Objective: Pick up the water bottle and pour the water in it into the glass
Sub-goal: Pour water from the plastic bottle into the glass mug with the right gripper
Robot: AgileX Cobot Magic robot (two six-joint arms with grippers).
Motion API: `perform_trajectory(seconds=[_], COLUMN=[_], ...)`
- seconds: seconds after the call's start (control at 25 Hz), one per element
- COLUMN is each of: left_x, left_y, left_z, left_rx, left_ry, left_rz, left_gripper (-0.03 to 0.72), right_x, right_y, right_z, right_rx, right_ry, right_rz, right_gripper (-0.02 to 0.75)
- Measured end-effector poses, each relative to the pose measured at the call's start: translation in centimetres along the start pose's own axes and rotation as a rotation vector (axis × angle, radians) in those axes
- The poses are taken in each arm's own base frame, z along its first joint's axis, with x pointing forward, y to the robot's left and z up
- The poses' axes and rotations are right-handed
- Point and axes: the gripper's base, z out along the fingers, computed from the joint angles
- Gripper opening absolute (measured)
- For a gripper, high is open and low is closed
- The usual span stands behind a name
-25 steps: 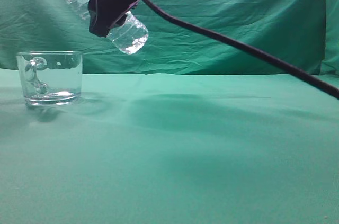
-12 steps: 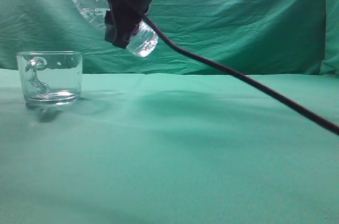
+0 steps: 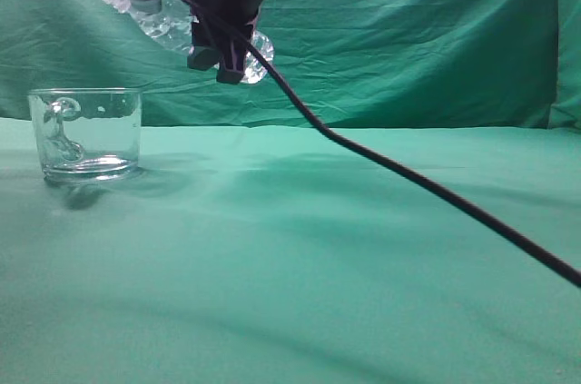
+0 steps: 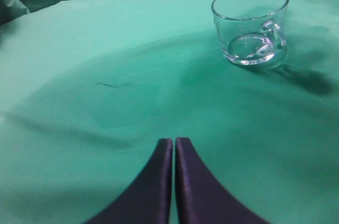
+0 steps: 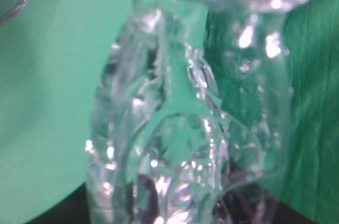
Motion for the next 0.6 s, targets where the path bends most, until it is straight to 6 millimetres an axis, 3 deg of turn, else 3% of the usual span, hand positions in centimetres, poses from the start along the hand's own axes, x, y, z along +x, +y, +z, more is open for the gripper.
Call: perform_trajectory(seconds=[0.6], left_x=[0.00], left_y=[0.00], left_z=[0.00], left_rx=[0.000], left_ry=[0.000], left_rz=[0.000], left_gripper=[0.000], right_x=[0.04], right_y=[-0.38], right_z=[-0.01], right_rx=[0.041], right_ry=[0.010], right_rz=[-0.266], right_gripper=[0.335])
